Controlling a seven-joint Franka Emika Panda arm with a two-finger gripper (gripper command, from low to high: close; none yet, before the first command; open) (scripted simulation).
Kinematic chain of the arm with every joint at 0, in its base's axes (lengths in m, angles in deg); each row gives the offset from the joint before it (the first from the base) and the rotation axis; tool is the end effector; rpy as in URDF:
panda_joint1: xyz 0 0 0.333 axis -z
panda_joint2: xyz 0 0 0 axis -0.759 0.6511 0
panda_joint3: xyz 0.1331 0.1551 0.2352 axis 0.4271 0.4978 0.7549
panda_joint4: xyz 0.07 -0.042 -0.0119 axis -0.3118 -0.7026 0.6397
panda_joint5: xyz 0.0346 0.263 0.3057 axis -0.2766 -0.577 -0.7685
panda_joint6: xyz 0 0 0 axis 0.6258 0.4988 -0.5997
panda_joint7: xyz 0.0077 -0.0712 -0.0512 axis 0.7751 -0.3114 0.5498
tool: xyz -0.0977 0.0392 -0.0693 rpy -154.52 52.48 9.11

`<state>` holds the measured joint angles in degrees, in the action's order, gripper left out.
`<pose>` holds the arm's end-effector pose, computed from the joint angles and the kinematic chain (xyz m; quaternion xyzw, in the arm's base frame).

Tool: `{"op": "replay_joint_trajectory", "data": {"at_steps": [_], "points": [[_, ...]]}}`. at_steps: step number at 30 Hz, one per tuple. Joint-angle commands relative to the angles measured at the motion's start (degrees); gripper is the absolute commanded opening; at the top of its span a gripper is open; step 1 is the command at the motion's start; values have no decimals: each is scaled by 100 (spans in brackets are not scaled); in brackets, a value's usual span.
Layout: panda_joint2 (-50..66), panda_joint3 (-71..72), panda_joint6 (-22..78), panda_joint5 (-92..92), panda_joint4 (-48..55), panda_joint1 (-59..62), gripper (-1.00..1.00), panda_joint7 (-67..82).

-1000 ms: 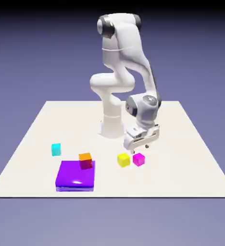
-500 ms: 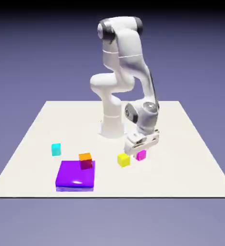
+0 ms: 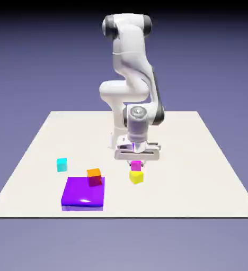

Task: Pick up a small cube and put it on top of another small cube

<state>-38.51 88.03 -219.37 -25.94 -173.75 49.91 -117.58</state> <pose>0.3290 0.0587 0.1359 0.9130 -0.3986 -0.0811 0.0317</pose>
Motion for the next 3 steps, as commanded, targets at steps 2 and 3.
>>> {"op": "replay_joint_trajectory", "data": {"at_steps": [2,3], "points": [[0,-5,1,0,0,-4,100,0],[-207,15,225,-44,18,11,100,32]]}}
